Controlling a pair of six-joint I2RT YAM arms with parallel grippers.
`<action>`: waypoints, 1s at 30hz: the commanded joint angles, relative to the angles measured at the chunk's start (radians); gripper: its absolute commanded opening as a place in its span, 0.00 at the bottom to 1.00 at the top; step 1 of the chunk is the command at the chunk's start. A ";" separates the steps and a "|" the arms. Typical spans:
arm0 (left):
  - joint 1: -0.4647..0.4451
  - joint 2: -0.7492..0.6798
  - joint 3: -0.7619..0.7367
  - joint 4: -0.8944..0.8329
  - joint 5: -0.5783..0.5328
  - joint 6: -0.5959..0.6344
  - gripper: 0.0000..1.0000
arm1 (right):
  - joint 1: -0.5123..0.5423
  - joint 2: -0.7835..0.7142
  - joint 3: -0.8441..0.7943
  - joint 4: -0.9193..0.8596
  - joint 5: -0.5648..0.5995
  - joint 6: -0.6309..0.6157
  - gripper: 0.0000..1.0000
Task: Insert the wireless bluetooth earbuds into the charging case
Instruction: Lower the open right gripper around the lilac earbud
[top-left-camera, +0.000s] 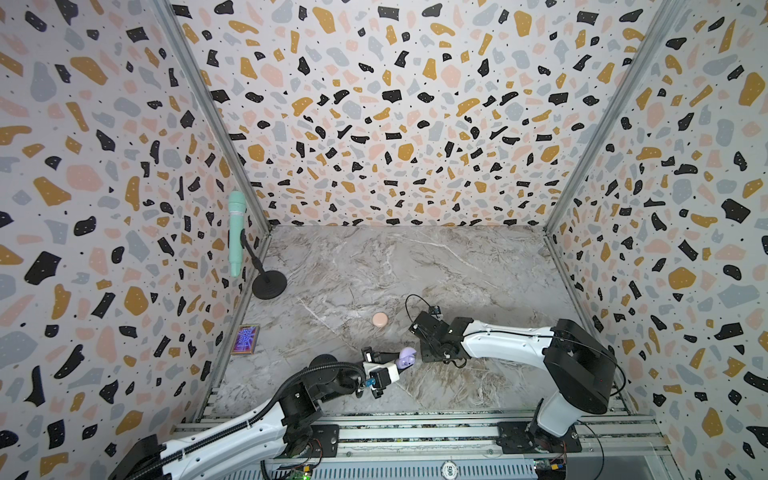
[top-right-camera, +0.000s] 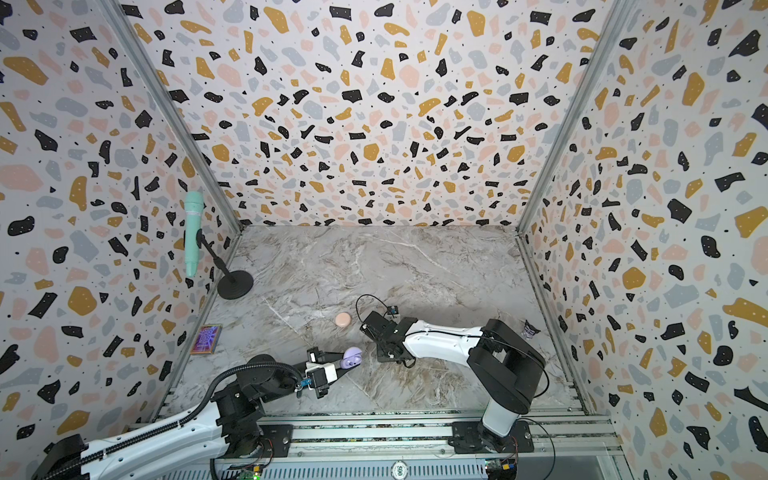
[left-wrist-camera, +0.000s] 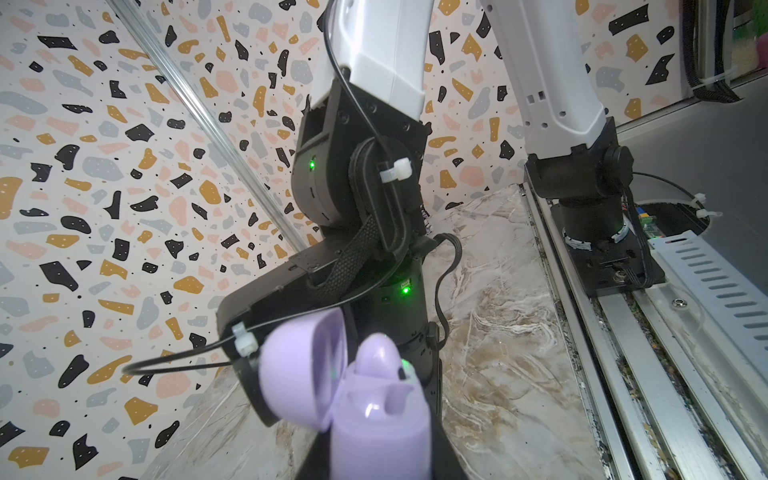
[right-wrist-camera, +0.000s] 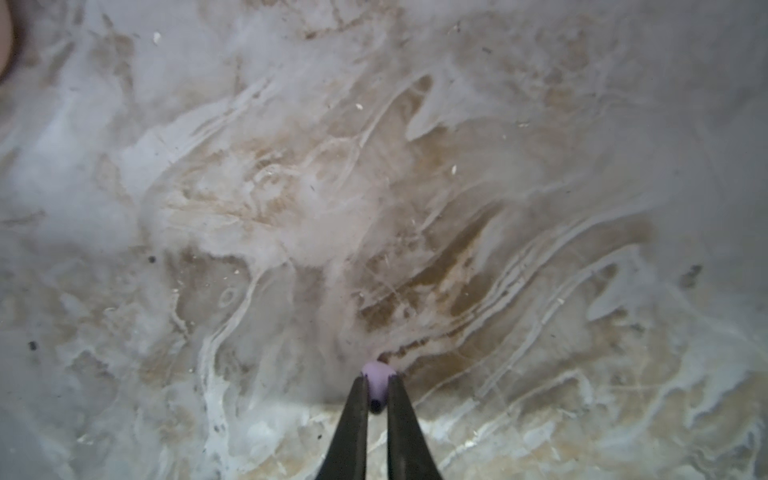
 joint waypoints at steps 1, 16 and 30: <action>-0.006 0.003 0.020 0.030 0.004 0.009 0.00 | 0.018 0.021 0.029 -0.085 0.064 0.017 0.12; -0.006 -0.011 0.020 0.029 -0.004 0.012 0.00 | 0.090 0.103 0.099 -0.157 0.142 0.057 0.12; -0.006 -0.036 0.015 0.034 -0.017 0.011 0.00 | 0.147 0.172 0.191 -0.253 0.222 0.096 0.11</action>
